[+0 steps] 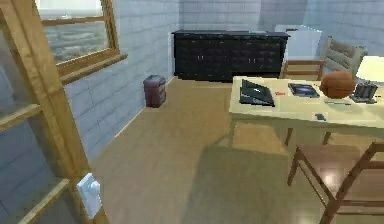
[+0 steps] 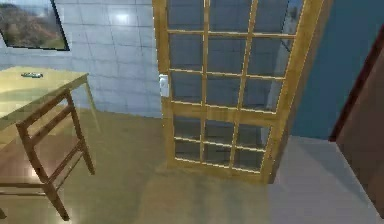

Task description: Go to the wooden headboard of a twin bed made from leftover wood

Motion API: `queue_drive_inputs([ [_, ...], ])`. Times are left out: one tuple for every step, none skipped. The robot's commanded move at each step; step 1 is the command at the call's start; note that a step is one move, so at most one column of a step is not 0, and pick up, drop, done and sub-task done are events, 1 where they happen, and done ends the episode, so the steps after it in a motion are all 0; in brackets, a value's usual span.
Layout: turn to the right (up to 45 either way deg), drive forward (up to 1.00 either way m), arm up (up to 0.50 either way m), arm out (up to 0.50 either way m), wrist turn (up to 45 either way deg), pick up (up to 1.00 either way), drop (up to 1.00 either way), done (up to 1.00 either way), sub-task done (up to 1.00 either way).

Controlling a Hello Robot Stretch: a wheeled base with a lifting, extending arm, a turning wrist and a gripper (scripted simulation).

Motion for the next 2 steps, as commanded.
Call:
queue_drive_inputs([
  [24.0, 0.0, 0.0, 0.0, 0.0, 0.0, 0.0, 0.0, 0.0],
  [0.0, 0.75, 0.0, 0.0, 0.0, 0.0, 0.0, 0.0, 0.0],
])
